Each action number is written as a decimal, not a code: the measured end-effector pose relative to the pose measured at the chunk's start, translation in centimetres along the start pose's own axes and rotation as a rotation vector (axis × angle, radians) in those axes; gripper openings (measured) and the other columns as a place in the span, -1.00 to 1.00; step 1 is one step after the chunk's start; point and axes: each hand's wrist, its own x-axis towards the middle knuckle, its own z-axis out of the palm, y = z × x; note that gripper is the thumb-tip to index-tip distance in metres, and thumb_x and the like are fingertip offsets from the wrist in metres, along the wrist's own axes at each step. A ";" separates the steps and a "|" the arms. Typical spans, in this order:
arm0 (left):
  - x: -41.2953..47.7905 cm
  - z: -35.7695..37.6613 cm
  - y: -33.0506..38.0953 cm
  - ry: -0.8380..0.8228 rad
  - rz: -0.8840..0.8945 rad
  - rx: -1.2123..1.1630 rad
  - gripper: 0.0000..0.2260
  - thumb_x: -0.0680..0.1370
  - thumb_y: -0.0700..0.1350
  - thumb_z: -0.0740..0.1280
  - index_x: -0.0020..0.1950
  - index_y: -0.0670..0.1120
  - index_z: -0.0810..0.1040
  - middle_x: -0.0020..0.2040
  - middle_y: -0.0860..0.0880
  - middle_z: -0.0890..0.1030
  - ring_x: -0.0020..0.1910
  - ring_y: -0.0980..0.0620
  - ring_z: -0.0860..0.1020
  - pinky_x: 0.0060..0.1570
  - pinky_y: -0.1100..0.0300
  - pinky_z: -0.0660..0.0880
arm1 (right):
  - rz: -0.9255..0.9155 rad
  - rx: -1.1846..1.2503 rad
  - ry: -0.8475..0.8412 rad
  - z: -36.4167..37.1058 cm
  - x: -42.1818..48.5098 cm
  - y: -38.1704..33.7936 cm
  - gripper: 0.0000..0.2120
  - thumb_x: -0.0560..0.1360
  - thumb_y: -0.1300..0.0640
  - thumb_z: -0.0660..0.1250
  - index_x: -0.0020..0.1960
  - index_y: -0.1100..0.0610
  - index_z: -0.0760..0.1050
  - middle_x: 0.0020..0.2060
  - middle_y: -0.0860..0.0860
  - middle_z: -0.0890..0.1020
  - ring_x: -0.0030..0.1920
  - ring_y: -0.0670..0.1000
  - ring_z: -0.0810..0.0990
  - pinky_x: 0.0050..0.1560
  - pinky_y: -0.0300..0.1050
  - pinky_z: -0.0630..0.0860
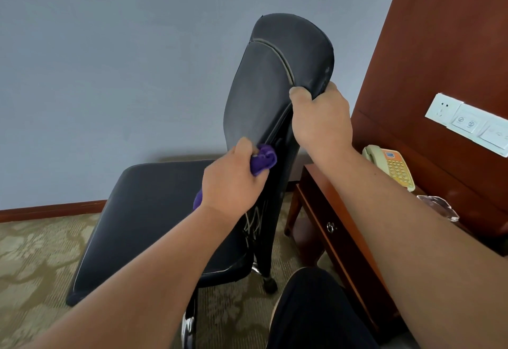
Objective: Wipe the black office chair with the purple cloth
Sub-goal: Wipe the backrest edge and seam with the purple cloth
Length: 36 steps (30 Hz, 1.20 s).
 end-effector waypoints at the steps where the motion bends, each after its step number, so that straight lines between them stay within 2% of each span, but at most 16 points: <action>1: 0.4 -0.1 0.4 0.005 0.030 0.016 -0.75 0.57 0.01 0.38 -0.01 0.03 0.30 -0.19 0.11 0.49 -0.32 0.03 0.47 -0.27 0.12 0.38 | 0.001 0.000 -0.002 -0.1 0.0 0.0 -0.72 0.55 -0.11 0.23 0.13 0.05 0.45 -0.01 -0.02 0.60 -0.04 0.06 0.59 0.05 0.12 0.59; 4: 0.2 0.4 -0.3 -0.005 0.027 0.042 -0.74 0.58 0.05 0.38 -0.02 0.02 0.29 -0.18 0.11 0.48 -0.31 0.05 0.47 -0.29 0.13 0.40 | -0.002 -0.001 -0.014 -0.2 0.1 0.2 -0.72 0.56 -0.10 0.23 0.14 0.06 0.46 -0.04 -0.02 0.60 -0.06 0.06 0.58 0.01 0.06 0.59; 8: -2.6 2.5 -2.8 -0.080 -0.093 0.060 -0.71 0.58 0.07 0.38 -0.03 0.01 0.28 -0.12 0.07 0.54 -0.30 0.03 0.51 -0.26 0.09 0.51 | -0.006 0.003 -0.011 -0.1 0.2 0.4 -0.73 0.56 -0.10 0.23 0.12 0.05 0.47 -0.07 -0.04 0.60 -0.11 0.01 0.58 0.00 0.07 0.60; 11: -3.6 3.2 -3.6 -0.107 -0.157 0.054 -0.72 0.58 0.06 0.38 -0.02 0.01 0.27 -0.08 0.06 0.57 -0.31 0.03 0.47 -0.28 0.11 0.42 | 0.000 0.003 -0.006 -0.1 0.3 0.3 -0.74 0.55 -0.11 0.22 0.11 0.03 0.46 -0.07 -0.07 0.59 -0.10 0.00 0.58 0.02 0.09 0.60; 15: -2.5 1.9 -2.7 -0.077 -0.117 -0.006 -0.77 0.59 0.01 0.37 0.02 -0.02 0.34 -0.10 0.03 0.58 -0.27 -0.02 0.55 -0.21 0.05 0.53 | -0.002 0.011 -0.011 -0.1 0.2 0.1 -0.73 0.54 -0.12 0.23 0.13 0.03 0.46 -0.04 -0.06 0.60 -0.06 0.02 0.58 0.05 0.10 0.60; 19: 0.0 0.6 -1.4 -0.023 -0.013 -0.109 -0.82 0.62 -0.04 0.32 0.09 -0.01 0.32 -0.12 0.02 0.56 -0.26 -0.02 0.54 -0.23 0.06 0.47 | -0.003 0.021 -0.010 -0.2 0.2 0.3 -0.77 0.55 -0.10 0.23 0.11 0.01 0.44 -0.03 -0.06 0.58 -0.06 0.02 0.56 0.06 0.07 0.58; 22: 0.1 1.3 -2.9 -0.106 -0.007 -0.134 -0.84 0.66 0.02 0.25 0.08 0.01 0.29 -0.19 0.06 0.56 -0.29 0.04 0.57 -0.27 0.05 0.53 | -0.002 0.027 -0.022 -0.3 0.2 0.5 -0.81 0.55 -0.10 0.24 0.08 -0.01 0.40 -0.09 -0.09 0.55 -0.07 0.02 0.56 0.07 0.11 0.59; 25: -1.9 2.8 -6.1 -0.211 -0.029 -0.060 -0.85 0.68 0.06 0.21 0.06 0.04 0.28 -0.23 0.13 0.50 -0.34 0.13 0.51 -0.31 0.15 0.45 | 0.001 0.033 -0.021 -0.1 0.3 0.6 -0.82 0.55 -0.10 0.24 0.06 -0.02 0.40 -0.12 -0.12 0.54 -0.06 0.02 0.57 0.07 0.14 0.60; 29: -5.4 4.5 -9.2 -0.365 -0.039 0.112 -0.86 0.69 0.10 0.18 0.11 0.05 0.34 -0.06 0.12 0.55 -0.32 0.12 0.45 -0.26 0.16 0.40 | -0.005 0.044 -0.019 0.2 0.3 0.5 -0.82 0.55 -0.09 0.24 0.05 -0.02 0.40 -0.16 -0.16 0.52 -0.08 0.00 0.57 0.07 0.15 0.60; 32: -5.3 4.6 -8.3 -0.313 -0.109 0.007 -0.82 0.68 0.16 0.17 0.04 0.07 0.36 -0.10 0.13 0.55 -0.25 0.07 0.54 -0.21 0.10 0.50 | -0.011 0.054 -0.014 0.1 0.3 0.6 -0.84 0.55 -0.08 0.24 0.04 -0.03 0.40 -0.17 -0.19 0.51 -0.13 -0.01 0.56 0.07 0.14 0.61; 36: -2.7 2.9 -5.1 -0.167 -0.051 -0.105 -0.75 0.67 0.18 0.16 0.11 0.02 0.44 -0.08 0.10 0.56 -0.18 0.03 0.58 -0.14 0.08 0.53 | -0.009 0.052 -0.017 0.1 0.4 0.6 -0.84 0.55 -0.09 0.24 0.05 -0.03 0.39 -0.17 -0.19 0.50 -0.10 0.01 0.55 0.09 0.15 0.60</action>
